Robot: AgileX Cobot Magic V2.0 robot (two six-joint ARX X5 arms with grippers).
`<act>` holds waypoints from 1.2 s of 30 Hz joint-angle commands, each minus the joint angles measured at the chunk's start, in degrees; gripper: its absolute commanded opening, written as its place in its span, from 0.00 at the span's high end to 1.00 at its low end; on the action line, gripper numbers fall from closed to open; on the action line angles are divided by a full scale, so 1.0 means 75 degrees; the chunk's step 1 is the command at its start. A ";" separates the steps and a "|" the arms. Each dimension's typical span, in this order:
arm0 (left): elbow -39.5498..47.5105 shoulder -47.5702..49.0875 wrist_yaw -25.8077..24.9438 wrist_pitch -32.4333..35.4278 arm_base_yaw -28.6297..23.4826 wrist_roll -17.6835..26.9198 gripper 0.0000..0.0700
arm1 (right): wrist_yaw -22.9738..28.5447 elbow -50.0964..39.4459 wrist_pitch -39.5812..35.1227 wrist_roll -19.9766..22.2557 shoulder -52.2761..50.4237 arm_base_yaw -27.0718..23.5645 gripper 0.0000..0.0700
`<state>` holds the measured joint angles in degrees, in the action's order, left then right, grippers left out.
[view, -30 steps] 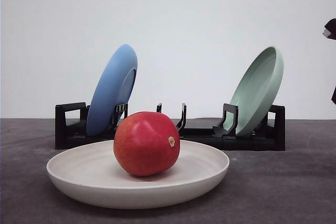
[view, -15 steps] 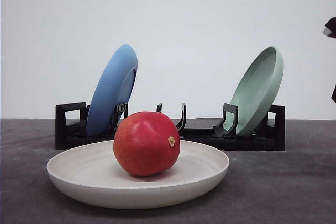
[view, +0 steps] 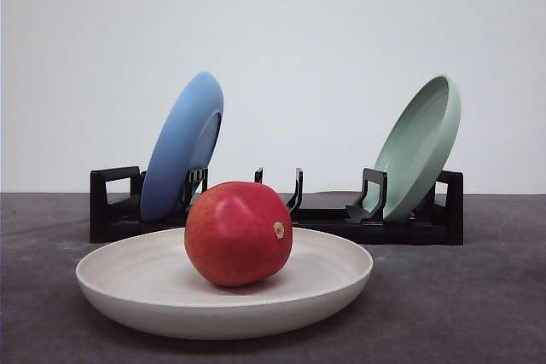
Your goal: Place pomegranate in white plate
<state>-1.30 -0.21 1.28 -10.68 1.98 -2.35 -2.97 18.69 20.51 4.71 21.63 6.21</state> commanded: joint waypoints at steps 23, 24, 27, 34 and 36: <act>0.0082 0.0003 0.0013 -0.0005 -0.0012 0.0105 0.96 | 0.0452 -0.2409 -0.1930 -0.0602 -0.2856 -0.0660 0.95; 0.0082 0.0003 0.0015 -0.0006 -0.0012 0.0105 0.96 | 0.0451 -0.2409 -0.1934 -0.0600 -0.2856 -0.0660 0.95; 0.0082 0.0003 0.0015 -0.0005 -0.0012 0.0105 0.96 | 0.0423 -0.2406 -0.1938 -0.0600 -0.2856 -0.0660 0.95; 0.0082 0.0003 0.0015 -0.0005 -0.0012 0.0105 0.96 | 0.0423 -0.2406 -0.1938 -0.0600 -0.2856 -0.0660 0.95; 0.0082 0.0003 0.0015 -0.0005 -0.0012 0.0105 0.96 | 0.0426 -0.2406 -0.1938 -0.0600 -0.2856 -0.0660 0.95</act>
<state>-1.30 -0.21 1.28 -10.69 1.98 -2.33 0.21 0.84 6.57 1.04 0.23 1.34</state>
